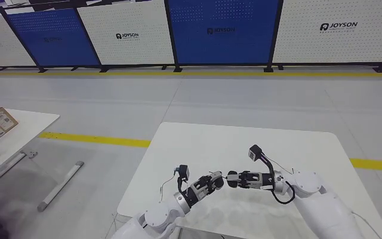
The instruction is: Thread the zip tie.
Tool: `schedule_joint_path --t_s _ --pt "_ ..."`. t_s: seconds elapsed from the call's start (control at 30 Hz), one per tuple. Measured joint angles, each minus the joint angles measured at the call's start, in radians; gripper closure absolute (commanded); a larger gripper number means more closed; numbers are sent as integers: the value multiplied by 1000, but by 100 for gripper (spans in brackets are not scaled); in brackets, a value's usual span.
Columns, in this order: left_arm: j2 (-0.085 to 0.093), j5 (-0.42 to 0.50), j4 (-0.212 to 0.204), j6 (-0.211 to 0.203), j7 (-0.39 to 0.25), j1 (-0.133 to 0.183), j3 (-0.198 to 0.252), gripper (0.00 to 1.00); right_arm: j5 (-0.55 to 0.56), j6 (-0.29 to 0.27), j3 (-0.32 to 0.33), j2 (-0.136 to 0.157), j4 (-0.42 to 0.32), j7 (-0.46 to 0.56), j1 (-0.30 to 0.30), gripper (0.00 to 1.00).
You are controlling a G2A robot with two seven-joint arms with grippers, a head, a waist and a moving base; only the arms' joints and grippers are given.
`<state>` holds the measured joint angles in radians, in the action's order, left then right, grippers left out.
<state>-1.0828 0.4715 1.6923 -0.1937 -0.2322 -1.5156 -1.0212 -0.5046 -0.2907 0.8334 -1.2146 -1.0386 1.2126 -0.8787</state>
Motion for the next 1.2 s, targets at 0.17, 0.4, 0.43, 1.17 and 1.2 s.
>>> schedule_joint_path --t_s 0.17,0.4,0.43,1.17,1.2 --pt "-3 -10 2 6 7 3 1 85 0 0 0 0 0 0 0 100" --pt "-10 -25 14 21 27 3 17 100 0 0 0 0 0 0 0 100" --pt "-11 -26 16 27 27 5 19 100 0 0 0 0 0 0 0 100" --pt "-21 -75 9 30 70 6 3 0 0 0 0 0 0 0 0 100" --pt "-22 -75 8 32 71 6 2 0 0 0 0 0 0 0 0 100"
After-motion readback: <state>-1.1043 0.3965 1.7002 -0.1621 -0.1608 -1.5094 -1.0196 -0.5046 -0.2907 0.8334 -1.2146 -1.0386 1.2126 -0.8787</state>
